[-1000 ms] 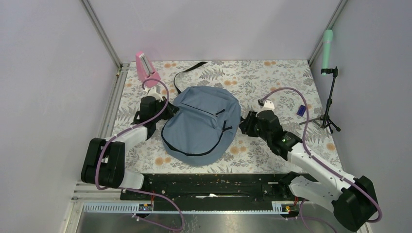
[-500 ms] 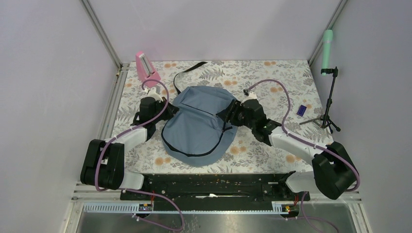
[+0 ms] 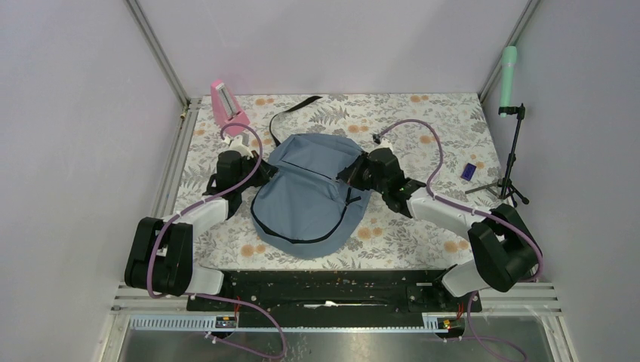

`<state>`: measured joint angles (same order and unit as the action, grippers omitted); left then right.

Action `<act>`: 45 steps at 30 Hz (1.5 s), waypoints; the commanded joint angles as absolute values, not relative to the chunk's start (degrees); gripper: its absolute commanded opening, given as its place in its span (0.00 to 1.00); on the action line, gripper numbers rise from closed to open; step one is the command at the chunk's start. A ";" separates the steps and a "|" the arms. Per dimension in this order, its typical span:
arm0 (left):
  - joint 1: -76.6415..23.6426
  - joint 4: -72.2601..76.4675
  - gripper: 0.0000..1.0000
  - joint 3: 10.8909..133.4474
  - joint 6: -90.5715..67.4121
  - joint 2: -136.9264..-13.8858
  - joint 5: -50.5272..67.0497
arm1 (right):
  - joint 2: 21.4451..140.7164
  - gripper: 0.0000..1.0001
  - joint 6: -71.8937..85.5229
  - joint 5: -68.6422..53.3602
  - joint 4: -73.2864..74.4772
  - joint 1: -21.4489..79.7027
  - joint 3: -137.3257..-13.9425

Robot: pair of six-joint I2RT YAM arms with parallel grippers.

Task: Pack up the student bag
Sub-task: Zip the student bag at the center of the board, then reset both arms

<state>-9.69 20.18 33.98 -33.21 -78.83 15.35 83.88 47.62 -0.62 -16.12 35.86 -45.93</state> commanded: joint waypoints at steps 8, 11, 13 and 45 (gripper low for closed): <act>-9.23 19.48 0.00 33.63 -33.04 -74.40 7.98 | 75.13 0.00 44.85 8.98 -14.54 36.41 -41.47; -9.23 18.81 0.00 33.66 -33.00 -74.33 7.29 | 73.83 0.00 44.16 9.50 -14.34 36.62 -39.32; -9.23 18.15 0.00 33.64 -33.05 -74.29 6.14 | 73.71 0.00 44.28 9.93 -14.75 36.77 -37.82; -8.97 -5.43 0.99 39.70 -26.31 -52.11 4.37 | 55.05 0.98 18.14 8.04 13.15 26.84 -47.46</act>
